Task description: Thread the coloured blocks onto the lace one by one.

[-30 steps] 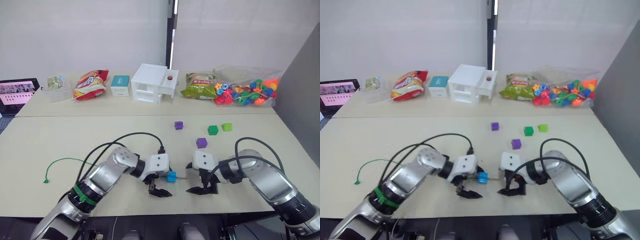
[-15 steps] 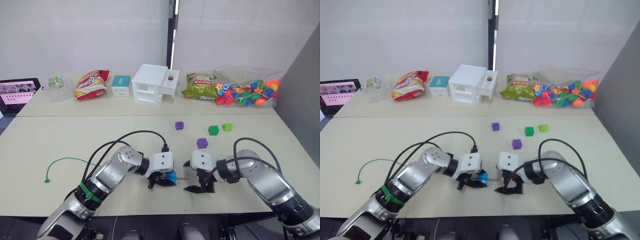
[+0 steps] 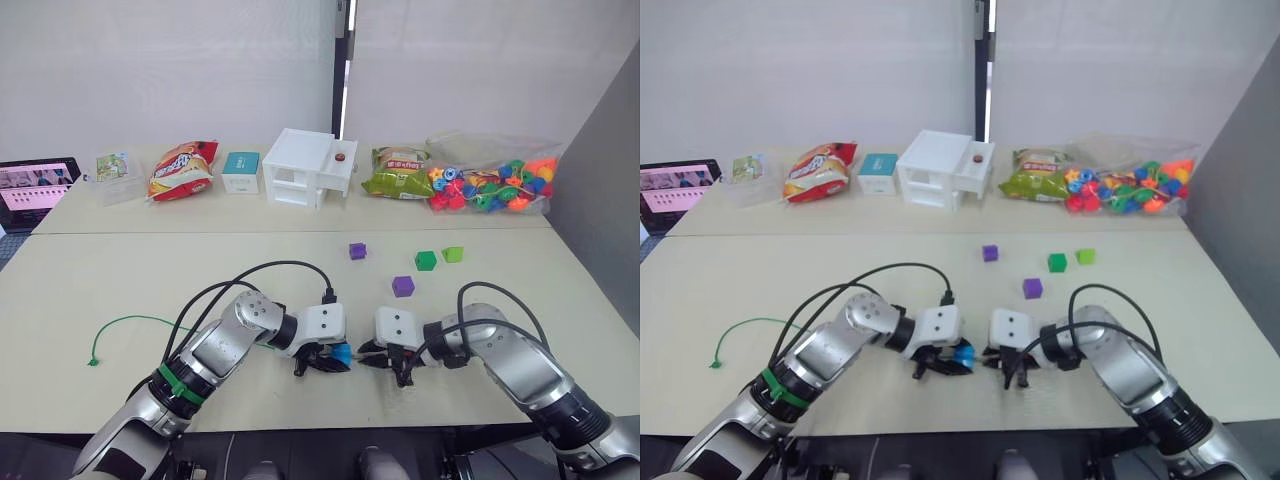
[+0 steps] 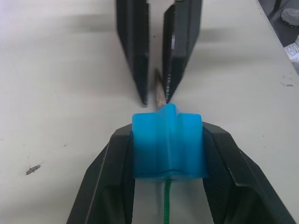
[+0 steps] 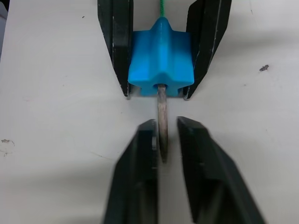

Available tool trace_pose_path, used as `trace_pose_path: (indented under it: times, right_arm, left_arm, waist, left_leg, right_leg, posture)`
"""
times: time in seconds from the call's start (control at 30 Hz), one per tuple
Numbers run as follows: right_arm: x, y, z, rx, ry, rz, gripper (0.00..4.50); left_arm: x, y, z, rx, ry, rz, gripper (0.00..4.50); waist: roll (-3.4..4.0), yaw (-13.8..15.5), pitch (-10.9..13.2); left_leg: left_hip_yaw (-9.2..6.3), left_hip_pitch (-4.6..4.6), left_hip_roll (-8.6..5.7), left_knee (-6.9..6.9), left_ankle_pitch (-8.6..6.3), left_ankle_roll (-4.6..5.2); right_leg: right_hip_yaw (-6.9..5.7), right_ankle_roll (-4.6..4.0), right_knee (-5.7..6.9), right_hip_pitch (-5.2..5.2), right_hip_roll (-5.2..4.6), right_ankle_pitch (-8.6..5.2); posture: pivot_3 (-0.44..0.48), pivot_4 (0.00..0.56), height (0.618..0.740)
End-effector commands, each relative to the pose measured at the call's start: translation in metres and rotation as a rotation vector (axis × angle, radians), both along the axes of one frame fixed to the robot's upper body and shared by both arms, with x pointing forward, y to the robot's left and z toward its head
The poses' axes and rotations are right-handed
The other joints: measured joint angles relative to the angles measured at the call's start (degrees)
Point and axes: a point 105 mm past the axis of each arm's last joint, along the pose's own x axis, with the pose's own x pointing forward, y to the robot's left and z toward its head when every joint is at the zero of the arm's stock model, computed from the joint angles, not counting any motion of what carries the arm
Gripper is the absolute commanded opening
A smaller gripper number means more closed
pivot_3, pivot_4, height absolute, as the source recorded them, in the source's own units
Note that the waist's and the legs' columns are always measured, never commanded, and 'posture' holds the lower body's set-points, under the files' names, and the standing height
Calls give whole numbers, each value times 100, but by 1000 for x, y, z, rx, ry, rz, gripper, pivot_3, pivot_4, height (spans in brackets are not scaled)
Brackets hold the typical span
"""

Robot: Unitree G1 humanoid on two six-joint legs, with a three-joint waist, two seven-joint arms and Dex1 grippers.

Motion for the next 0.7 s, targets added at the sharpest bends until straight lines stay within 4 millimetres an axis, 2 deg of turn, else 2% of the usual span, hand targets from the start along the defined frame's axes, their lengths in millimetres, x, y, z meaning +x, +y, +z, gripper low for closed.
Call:
trace_pose_path:
  times: [0.03, 0.17, 0.23, 0.3, 0.43, 0.5, 0.53, 0.57, 0.63, 0.67, 0.7]
  right_arm:
    - [3, -7, 0, -29, -21, -11, 0]
    - [2, -5, 8, -25, -42, 24, 0]
    - [1, -4, 14, -37, -54, 54, 0]
    - [-1, -3, 18, -45, -53, 73, 0]
    - [-1, -3, 26, -45, -64, 89, 0]
    - [-1, -3, 27, -45, -67, 88, 0]
    - [-1, -3, 27, -45, -68, 87, 0]
    - [0, -4, 27, -46, -68, 86, 0]
    - [1, -5, 26, -50, -66, 86, 0]
    - [1, -5, 25, -53, -66, 88, 0]
    - [2, -5, 25, -53, -67, 88, 0]
  left_arm:
    - [-1, 3, 0, 13, -8, -5, 1396]
    - [-1, 10, -1, 13, 2, 14, 1396]
    - [0, 30, -1, 22, 17, 60, 1396]
    - [2, 58, -1, 50, 22, 109, 1396]
    - [2, 159, -2, 212, 30, 250, 1396]
    - [4, 200, 3, 274, 6, 332, 1396]
    - [5, 212, 5, 289, -7, 357, 1396]
    - [8, 240, 12, 313, -29, 437, 1396]
    - [7, 280, 24, 346, -66, 534, 1396]
    - [3, 294, 27, 364, -73, 560, 1396]
    - [0, 299, 28, 367, -73, 561, 1396]
  waist:
    - [0, -1, 0]
    - [0, 1, 0]
    - [0, -31, 0]
    - [0, -55, 0]
    - [0, -161, 0]
    - [3, -182, 1]
    - [4, -179, 1]
    - [8, -163, 3]
    - [8, -152, 4]
    - [7, -157, 4]
    - [8, -163, 4]
  left_leg:
    - [0, 1, 0, 0, 0, 0]
    - [0, 0, 0, 0, 0, 0]
    - [0, 0, 0, 0, 0, 0]
    - [2, 0, 4, -3, 0, 0]
    - [1, 7, 15, -12, 0, 0]
    - [3, 11, 17, -17, 0, 1]
    - [3, 12, 18, -19, -1, 1]
    - [3, 12, 18, -19, -1, 1]
    - [3, 8, 17, -18, -1, 1]
    - [3, 7, 16, -18, -1, 1]
    - [5, 6, 16, -18, -1, 1]
  right_leg:
    - [0, 0, 0, 1, 0, 0]
    - [0, 0, 3, 0, 0, 0]
    - [1, 0, 3, -3, 0, 0]
    - [3, 0, 10, -11, 4, 0]
    - [1, -5, 11, -16, 13, -2]
    - [1, -10, 11, -17, 14, -5]
    - [0, -13, 12, -18, 14, -7]
    - [-1, -13, 12, -18, 14, -8]
    - [-3, -13, 10, -20, 12, -8]
    - [-4, -13, 10, -21, 12, -8]
    - [-3, -13, 10, -23, 11, -8]
  posture:
    - [0, 150, 740]
    - [0, 150, 740]
    - [0, 150, 740]
    - [0, 150, 740]
    - [0, 150, 740]
    - [0, 150, 740]
    - [0, 150, 740]
    - [0, 150, 740]
    - [0, 150, 740]
    - [0, 150, 740]
    - [0, 150, 740]
